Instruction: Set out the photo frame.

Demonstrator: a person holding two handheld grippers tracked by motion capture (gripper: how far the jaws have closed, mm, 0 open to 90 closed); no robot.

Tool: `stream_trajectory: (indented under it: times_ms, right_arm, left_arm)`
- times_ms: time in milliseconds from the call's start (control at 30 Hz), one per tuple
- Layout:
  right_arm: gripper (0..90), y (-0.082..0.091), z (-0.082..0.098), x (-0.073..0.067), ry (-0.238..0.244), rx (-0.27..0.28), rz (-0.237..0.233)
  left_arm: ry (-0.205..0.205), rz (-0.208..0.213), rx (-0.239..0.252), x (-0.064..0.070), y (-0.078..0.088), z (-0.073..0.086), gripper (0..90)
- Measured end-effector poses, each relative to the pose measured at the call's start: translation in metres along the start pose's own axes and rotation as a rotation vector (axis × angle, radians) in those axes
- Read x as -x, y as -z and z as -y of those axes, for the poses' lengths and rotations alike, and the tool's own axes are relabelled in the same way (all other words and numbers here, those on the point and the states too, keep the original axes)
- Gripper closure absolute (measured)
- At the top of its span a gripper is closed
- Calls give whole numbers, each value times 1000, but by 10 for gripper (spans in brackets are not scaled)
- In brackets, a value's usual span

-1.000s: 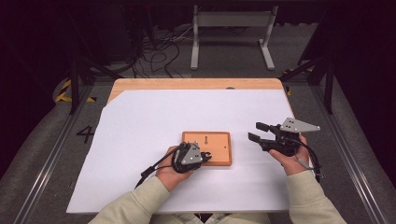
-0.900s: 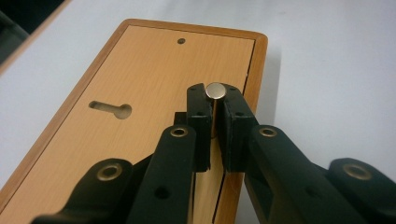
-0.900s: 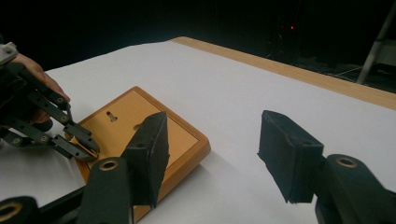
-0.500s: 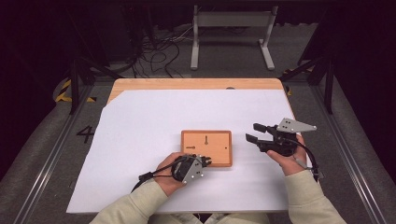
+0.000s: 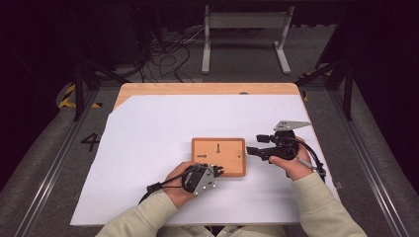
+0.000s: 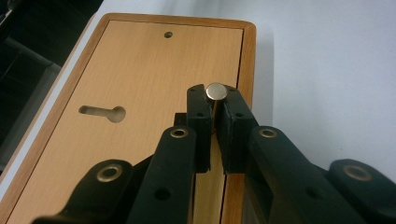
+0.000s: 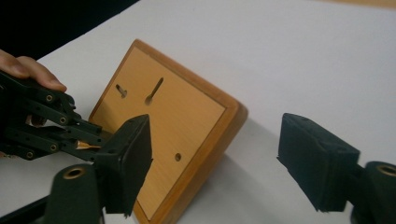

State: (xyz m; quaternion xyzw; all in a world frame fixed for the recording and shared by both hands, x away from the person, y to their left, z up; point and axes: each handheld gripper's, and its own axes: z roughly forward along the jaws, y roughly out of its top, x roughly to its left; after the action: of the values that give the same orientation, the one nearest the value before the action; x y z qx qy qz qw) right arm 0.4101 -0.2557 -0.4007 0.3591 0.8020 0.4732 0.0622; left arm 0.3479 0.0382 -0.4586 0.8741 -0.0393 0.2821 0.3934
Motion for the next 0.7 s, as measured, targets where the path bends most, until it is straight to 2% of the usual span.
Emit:
stream_trajectory:
  times_ms: [233,367,567,700]
  right_arm:
    - [218,-23,-5,1,-37,-76,-24]
    - [218,-37,-8,3,-60,-119,-64]
    - [210,-54,-9,8,-88,-165,-84]
    - [210,-64,-5,10,-112,-194,-124]
  left_arm:
    - [4,0,2,1,0,0,842]
    - [23,2,2,-1,-1,1,841]
    - [13,-3,2,0,0,1,841]
    - [8,-4,0,1,0,1,841]
